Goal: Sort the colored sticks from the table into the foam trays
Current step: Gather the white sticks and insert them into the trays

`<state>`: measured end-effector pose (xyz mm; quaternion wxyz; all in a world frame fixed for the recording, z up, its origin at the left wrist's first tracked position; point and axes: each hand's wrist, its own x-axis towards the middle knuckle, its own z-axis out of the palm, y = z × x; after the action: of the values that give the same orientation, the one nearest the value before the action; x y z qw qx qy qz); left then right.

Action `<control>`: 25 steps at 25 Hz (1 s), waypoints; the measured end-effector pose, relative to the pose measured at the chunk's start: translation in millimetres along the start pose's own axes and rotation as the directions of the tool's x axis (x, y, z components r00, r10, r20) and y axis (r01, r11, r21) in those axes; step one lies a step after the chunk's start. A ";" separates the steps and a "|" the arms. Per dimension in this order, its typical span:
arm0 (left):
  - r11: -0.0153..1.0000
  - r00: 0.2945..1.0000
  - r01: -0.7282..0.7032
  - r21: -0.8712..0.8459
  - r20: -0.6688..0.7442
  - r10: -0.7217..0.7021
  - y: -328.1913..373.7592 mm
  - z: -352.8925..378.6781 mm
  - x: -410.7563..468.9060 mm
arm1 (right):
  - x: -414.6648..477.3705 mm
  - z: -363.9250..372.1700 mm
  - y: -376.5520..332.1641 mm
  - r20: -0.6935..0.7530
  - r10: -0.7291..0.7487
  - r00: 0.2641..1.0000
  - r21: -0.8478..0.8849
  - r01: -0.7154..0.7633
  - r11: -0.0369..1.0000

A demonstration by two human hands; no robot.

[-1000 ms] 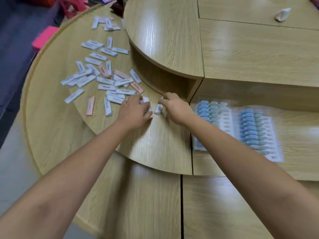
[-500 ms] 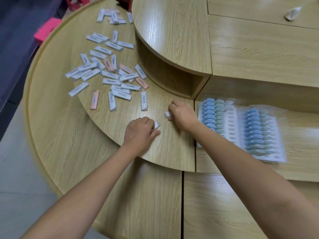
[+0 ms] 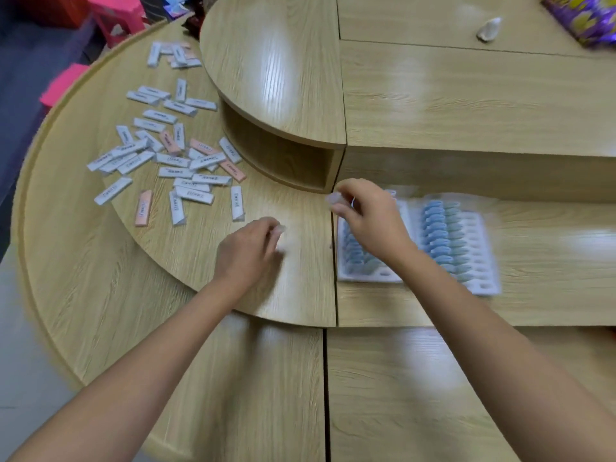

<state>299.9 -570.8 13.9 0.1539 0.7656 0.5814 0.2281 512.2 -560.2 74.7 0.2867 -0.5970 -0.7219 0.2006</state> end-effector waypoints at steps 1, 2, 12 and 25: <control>0.991 0.999 0.036 -0.128 -0.016 -0.039 15.8 -2.7 6.1 | -7.1 -17.7 10.1 -0.053 0.060 0.997 0.026 -0.059 0.998; 0.968 0.999 0.043 -0.247 -0.012 -0.048 33.0 -5.2 13.5 | -13.7 -32.3 21.8 -0.099 0.129 0.987 0.044 -0.125 0.991; 0.848 0.966 -0.247 -0.469 -0.044 0.256 141.5 44.9 88.6 | -43.0 -54.3 91.1 -0.166 0.304 0.938 0.096 -0.291 0.952; 0.961 0.968 -0.217 -0.173 0.089 0.235 135.0 74.2 88.3 | -40.5 -32.6 113.8 -0.186 0.113 0.976 -0.014 -0.118 0.993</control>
<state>469.3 -521.1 33.6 0.2199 0.8232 0.4606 0.2487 623.5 -578.0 20.3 0.3328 -0.6575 -0.6587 0.1519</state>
